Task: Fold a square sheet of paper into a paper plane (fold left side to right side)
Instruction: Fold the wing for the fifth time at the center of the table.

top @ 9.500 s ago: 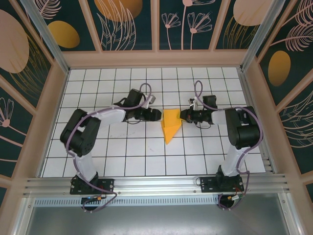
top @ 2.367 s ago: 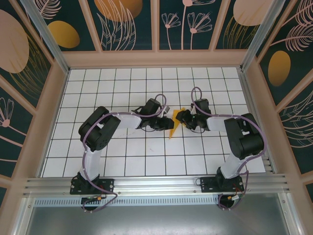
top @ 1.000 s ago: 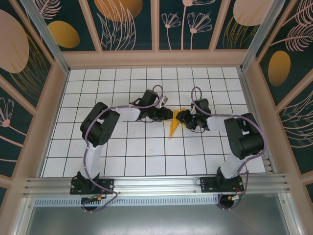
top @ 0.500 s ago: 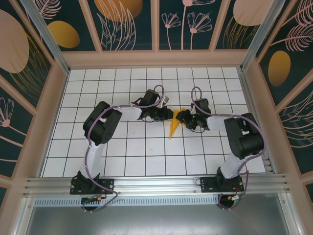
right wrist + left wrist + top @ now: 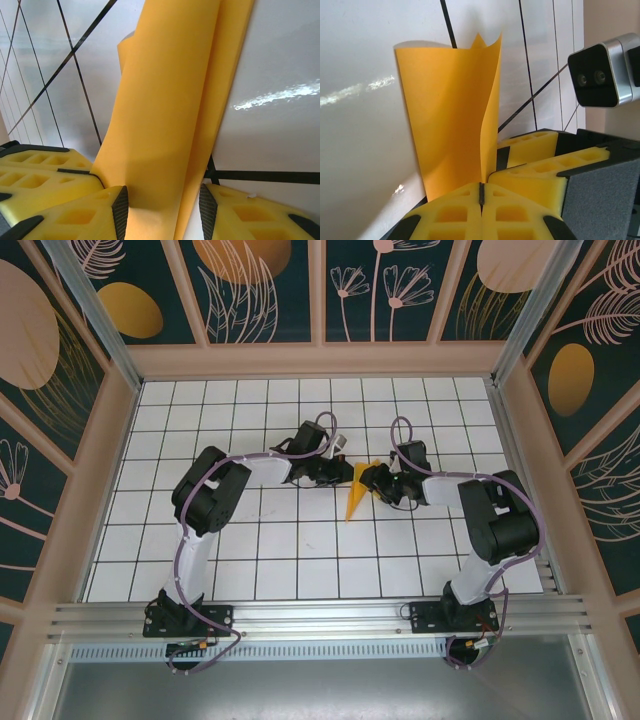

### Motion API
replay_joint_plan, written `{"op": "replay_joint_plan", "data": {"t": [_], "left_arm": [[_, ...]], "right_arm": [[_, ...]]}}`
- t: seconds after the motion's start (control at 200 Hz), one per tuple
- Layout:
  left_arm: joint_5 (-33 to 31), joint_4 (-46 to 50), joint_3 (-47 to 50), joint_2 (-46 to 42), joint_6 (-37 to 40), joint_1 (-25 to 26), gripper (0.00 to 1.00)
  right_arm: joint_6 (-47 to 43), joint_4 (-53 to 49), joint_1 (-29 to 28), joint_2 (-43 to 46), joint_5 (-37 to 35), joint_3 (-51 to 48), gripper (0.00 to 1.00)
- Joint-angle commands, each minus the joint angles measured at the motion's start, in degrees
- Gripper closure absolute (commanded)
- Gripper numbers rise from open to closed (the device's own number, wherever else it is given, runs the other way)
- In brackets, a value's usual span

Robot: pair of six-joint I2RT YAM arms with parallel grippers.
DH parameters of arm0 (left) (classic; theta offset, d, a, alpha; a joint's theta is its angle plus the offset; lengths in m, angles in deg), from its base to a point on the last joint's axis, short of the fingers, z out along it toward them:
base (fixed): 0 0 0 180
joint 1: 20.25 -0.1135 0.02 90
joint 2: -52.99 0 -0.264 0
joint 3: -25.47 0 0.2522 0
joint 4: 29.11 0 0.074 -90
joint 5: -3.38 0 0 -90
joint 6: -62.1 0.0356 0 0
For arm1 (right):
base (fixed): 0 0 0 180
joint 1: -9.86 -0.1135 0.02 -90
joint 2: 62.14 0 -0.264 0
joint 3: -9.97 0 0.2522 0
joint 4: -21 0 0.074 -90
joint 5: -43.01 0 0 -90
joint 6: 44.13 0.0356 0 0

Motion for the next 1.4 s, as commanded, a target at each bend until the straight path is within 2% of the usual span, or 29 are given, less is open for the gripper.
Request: {"op": "replay_joint_plan", "data": {"t": [0.0, 0.215, 0.53, 0.756, 0.986, 1.396], "left_arm": [[-0.5, 0.6, -1.9, 1.5, 1.8, 0.0, 1.0], [-0.6, 1.3, -2.2, 1.6, 2.3, 0.0, 1.0], [-1.1, 1.4, -2.2, 1.5, 2.6, -0.1, 1.0], [-1.2, 1.7, -2.1, 1.4, 2.8, 0.0, 1.0], [-1.1, 1.6, -2.0, 1.3, 2.8, -0.1, 1.0], [-0.7, 1.5, -2.2, 1.3, 2.7, -0.1, 1.0]], "right_arm": [[-1.1, -2.9, -0.6, -3.6, -1.5, -0.2, 0.55], [-0.4, -0.3, 0.2, -1.1, -0.4, -1.2, 0.54], [-0.5, 0.4, 4.4, 5.0, 2.1, -0.7, 0.51], [-0.5, -1.5, 6.1, 4.1, 3.2, 2.6, 0.38], [1.3, -3.3, 6.2, 1.1, 1.1, 6.9, 0.11], [0.4, -7.1, 5.8, -6.3, 1.1, 14.6, 0.1]]}}
